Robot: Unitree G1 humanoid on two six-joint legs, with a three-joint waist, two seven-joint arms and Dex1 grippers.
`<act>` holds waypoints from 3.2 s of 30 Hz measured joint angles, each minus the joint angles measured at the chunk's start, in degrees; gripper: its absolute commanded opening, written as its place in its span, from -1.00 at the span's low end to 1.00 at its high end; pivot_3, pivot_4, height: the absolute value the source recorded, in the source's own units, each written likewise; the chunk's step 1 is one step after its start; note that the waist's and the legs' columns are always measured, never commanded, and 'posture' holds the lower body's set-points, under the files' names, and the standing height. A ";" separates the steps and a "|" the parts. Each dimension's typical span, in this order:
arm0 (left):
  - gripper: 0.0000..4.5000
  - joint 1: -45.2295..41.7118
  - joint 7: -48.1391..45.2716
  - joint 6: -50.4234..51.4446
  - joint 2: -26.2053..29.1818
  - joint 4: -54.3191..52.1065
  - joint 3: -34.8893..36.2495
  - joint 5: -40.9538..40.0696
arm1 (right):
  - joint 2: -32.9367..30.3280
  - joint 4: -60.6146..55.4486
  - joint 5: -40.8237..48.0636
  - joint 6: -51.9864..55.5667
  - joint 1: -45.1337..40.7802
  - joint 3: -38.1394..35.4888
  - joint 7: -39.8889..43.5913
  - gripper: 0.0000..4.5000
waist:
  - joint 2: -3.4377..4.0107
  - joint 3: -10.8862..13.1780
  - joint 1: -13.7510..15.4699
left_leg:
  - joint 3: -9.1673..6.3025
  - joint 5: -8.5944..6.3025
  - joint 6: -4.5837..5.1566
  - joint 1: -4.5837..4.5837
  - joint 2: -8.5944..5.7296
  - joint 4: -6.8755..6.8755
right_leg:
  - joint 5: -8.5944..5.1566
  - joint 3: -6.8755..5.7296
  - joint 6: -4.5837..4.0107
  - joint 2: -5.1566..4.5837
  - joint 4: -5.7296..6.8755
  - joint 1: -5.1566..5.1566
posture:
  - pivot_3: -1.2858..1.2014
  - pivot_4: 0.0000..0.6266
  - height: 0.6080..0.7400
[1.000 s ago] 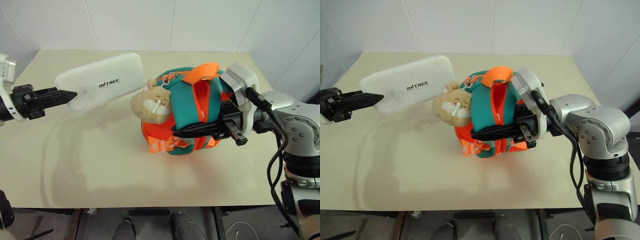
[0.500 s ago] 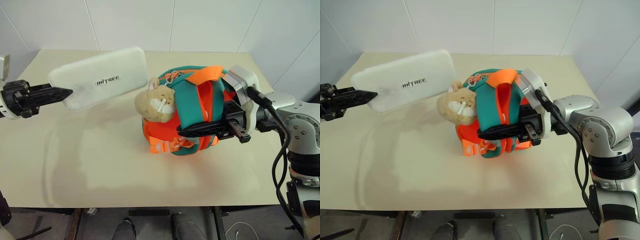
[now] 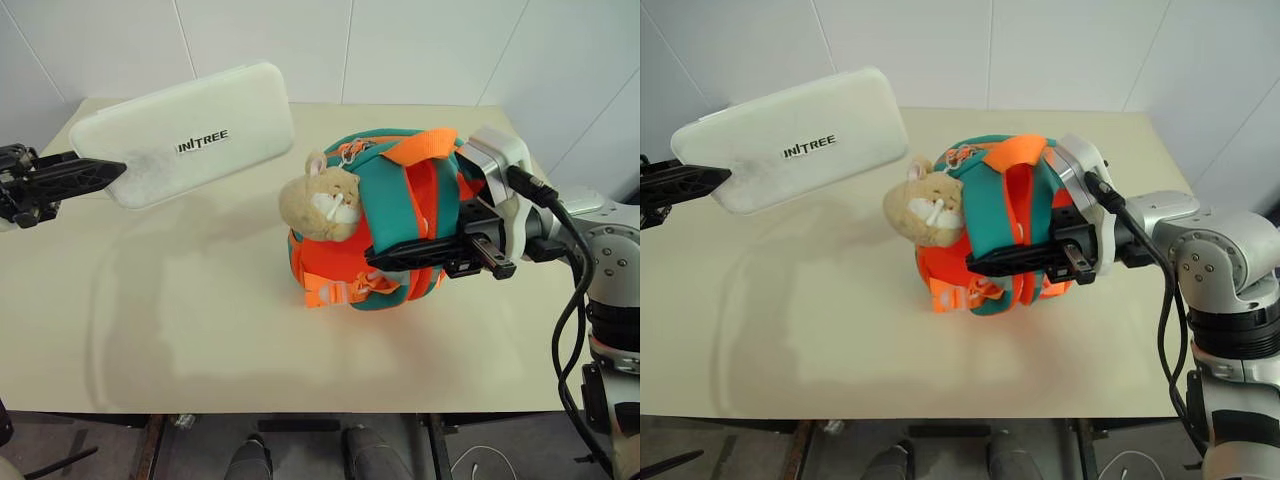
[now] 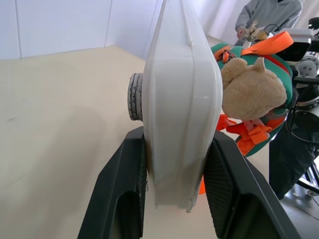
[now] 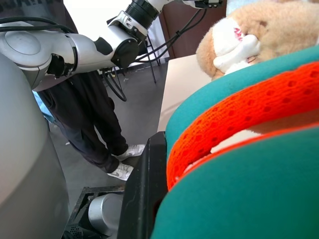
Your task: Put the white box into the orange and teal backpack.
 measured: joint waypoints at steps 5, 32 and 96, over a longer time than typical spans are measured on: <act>-0.45 0.27 -1.35 0.94 0.04 -2.58 -0.09 -1.02 | -0.08 0.04 -0.84 -0.42 0.89 0.22 0.46 -1.00 | 0.00 0.00 0.22 | 0.00 0.00 0.00 0.01 0.01 0.00 | 0.00 0.00 0.00 0.01 0.02 0.00 | 0.03 -0.52 1.00; -0.45 -13.13 -6.86 -11.60 -0.94 2.97 -19.53 10.20 | -0.70 0.47 -5.74 -4.47 3.84 2.44 4.64 -1.00 | 0.00 0.00 0.77 | -0.01 0.00 0.00 0.00 0.00 0.14 | -0.01 -0.03 0.00 0.02 0.09 0.04 | 0.03 -0.52 1.00; 1.00 -27.24 6.32 -36.97 -38.82 17.16 -36.66 37.67 | 3.47 3.67 -13.13 -11.81 2.99 6.74 7.59 -1.00 | 0.04 0.02 1.21 | -0.20 -0.09 0.15 0.07 -0.08 1.06 | 0.24 -0.04 0.47 0.05 0.02 0.83 | 0.03 -0.52 1.00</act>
